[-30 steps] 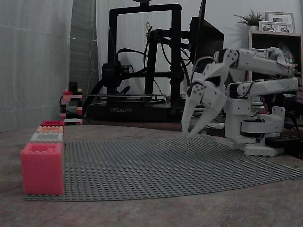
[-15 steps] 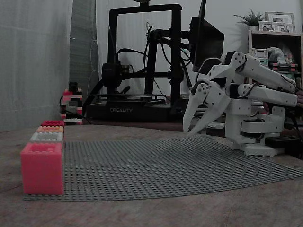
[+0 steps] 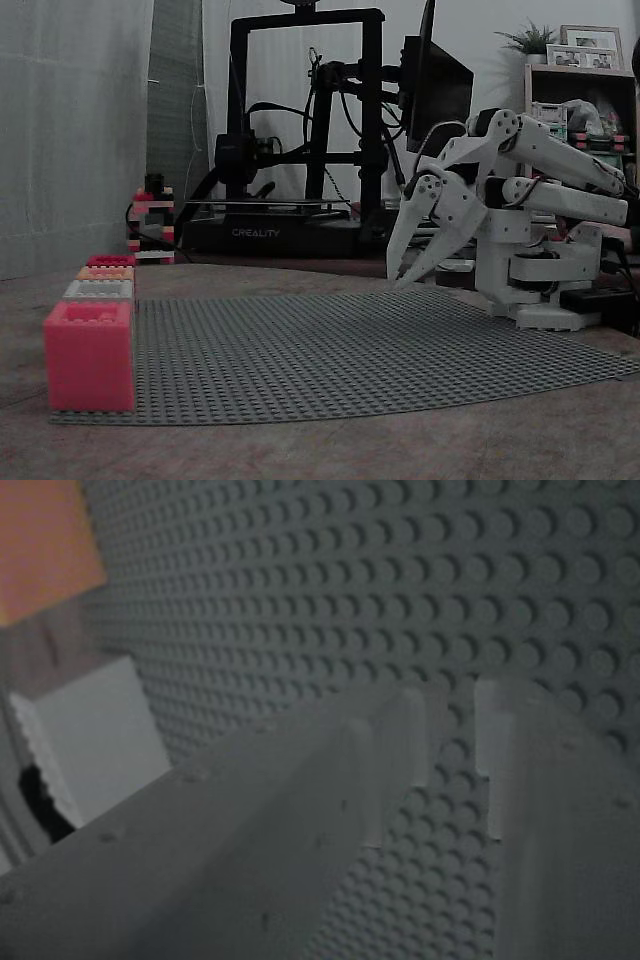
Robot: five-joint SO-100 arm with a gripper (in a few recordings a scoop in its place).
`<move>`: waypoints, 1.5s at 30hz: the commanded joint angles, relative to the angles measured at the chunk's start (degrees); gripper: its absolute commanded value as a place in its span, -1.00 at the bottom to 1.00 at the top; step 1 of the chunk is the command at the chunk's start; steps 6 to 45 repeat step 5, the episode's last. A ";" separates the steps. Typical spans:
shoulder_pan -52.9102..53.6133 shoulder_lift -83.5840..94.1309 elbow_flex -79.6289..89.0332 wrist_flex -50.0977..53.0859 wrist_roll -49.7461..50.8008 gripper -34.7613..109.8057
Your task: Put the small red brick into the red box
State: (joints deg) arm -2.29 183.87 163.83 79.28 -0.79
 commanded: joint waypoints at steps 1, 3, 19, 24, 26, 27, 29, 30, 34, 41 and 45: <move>-0.79 0.62 0.09 1.23 0.79 -0.52; -0.79 0.62 0.09 1.23 0.88 -0.52; -0.79 0.62 0.09 1.23 0.88 -0.52; -0.79 0.62 0.09 1.23 0.88 -0.52; -0.79 0.62 0.09 1.23 0.88 -0.52; -0.79 0.62 0.09 1.23 0.88 -0.52; -0.79 0.62 0.09 1.23 0.88 -0.52; -0.79 0.62 0.09 1.23 0.88 -0.52; -0.79 0.62 0.09 1.23 0.88 -0.52; -0.79 0.62 0.09 1.23 0.88 -0.52; -0.79 0.62 0.09 1.23 0.88 -0.52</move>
